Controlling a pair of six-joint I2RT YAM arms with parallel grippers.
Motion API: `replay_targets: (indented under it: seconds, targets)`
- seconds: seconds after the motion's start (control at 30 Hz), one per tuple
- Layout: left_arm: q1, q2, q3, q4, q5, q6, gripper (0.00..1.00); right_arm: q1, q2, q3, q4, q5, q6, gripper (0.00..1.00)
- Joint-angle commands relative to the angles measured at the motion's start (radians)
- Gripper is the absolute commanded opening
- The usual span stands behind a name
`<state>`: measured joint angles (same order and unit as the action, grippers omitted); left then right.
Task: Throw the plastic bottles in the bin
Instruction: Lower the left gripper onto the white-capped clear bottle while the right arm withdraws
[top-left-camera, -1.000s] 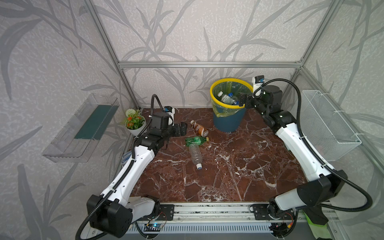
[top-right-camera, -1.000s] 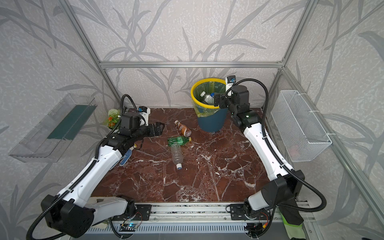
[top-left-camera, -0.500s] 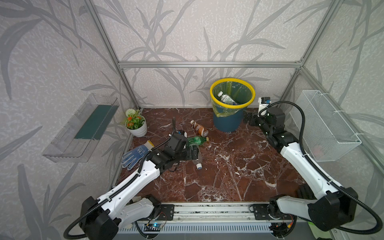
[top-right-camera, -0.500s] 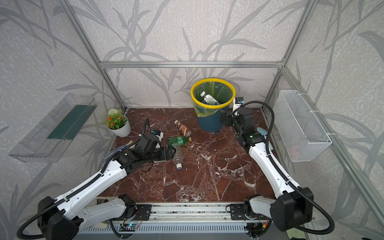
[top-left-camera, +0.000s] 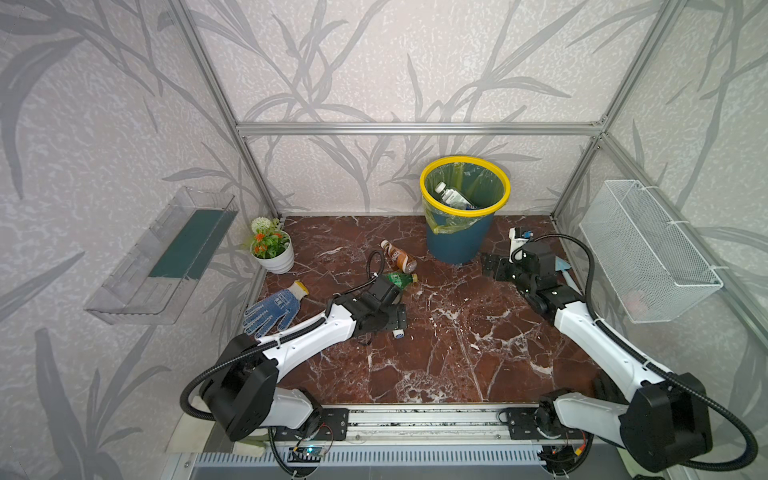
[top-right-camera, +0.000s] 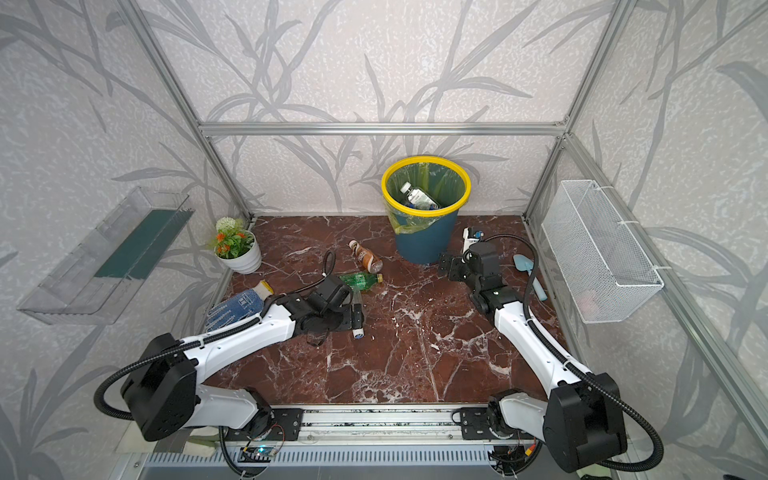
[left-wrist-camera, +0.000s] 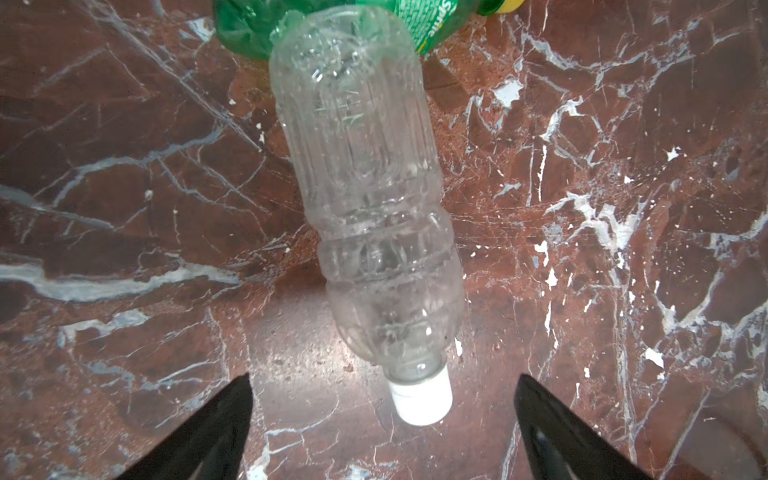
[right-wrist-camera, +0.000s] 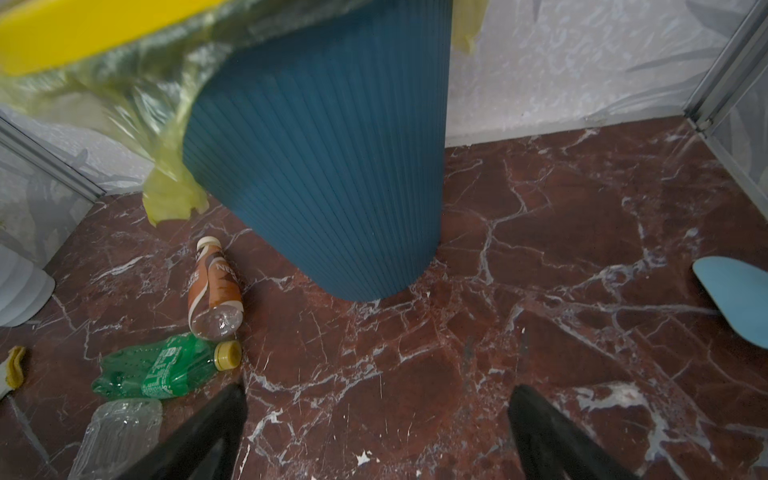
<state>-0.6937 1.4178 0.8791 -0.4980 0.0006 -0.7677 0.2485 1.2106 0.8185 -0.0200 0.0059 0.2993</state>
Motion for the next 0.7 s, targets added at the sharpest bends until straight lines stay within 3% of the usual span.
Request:
replay_targets:
  seconds: [0.0, 0.17, 0.67]
  targets:
    - [-0.001, 0.056, 0.081, 0.000, -0.049, -0.030, 0.98, -0.005, -0.014, -0.025, 0.020, -0.027, 0.027, 0.98]
    - [0.008, 0.148, 0.151, -0.029, -0.093, 0.014, 0.97, -0.005, 0.014, -0.050, 0.049, -0.077, 0.043, 0.97]
    - [0.080, 0.322, 0.219, 0.008, 0.000, 0.027, 0.91, -0.005, 0.084, -0.048, 0.098, -0.099, 0.060, 0.96]
